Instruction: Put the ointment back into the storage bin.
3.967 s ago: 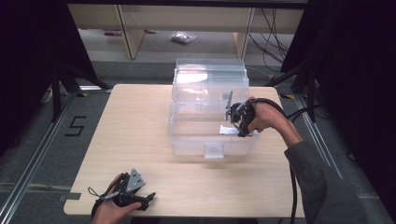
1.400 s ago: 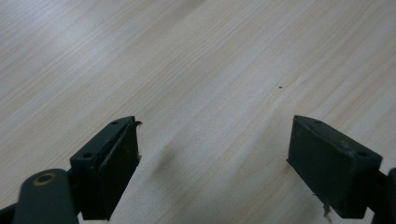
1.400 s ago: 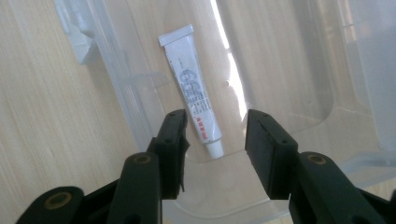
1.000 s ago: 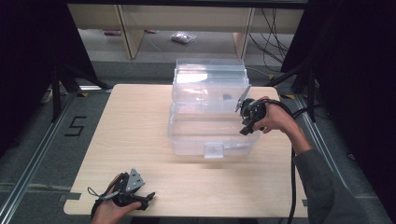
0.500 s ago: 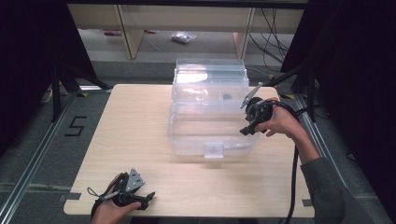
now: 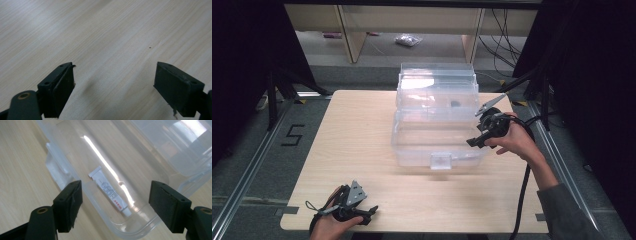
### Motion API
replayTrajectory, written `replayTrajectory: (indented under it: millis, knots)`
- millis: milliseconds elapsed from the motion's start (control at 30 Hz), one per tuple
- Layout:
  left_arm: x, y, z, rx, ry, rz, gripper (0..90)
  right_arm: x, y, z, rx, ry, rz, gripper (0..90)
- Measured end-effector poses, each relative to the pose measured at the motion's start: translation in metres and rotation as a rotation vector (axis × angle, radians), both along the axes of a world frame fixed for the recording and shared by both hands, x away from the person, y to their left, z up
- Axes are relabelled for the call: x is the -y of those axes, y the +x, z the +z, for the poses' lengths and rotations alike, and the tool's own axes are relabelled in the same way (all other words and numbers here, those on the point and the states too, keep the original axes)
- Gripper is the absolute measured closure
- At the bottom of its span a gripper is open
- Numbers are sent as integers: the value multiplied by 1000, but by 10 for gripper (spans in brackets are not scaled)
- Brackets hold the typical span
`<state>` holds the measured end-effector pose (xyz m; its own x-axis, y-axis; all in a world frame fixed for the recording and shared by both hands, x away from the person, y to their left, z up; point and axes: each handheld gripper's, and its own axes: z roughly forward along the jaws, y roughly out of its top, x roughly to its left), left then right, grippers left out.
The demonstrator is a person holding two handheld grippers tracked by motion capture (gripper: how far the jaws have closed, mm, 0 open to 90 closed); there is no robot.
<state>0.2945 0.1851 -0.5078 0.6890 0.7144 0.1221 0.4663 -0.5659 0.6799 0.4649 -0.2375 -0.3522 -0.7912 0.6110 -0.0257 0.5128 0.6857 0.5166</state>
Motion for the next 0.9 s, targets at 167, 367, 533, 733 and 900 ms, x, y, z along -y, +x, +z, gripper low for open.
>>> replayTrajectory:
  millis: [167, 367, 533, 733, 900]
  knots:
    - [0, 0, 0, 0, -1, 2, 160, 1, -7, -4, 3, 6, 1, 247]
    - [0, 0, -1, -1, -5, 0, 159, 2, -16, -8, -11, 12, -28, 229]
    - [0, 1, -1, 1, -3, -5, 160, 1, -21, -8, 2, 14, -10, 225]
    - [0, 1, 0, -1, -2, -3, 159, 0, -30, -8, 3, 26, -20, 213]
    - [0, 1, 0, -2, 0, -4, 159, 3, -36, -10, 9, 39, -30, 207]
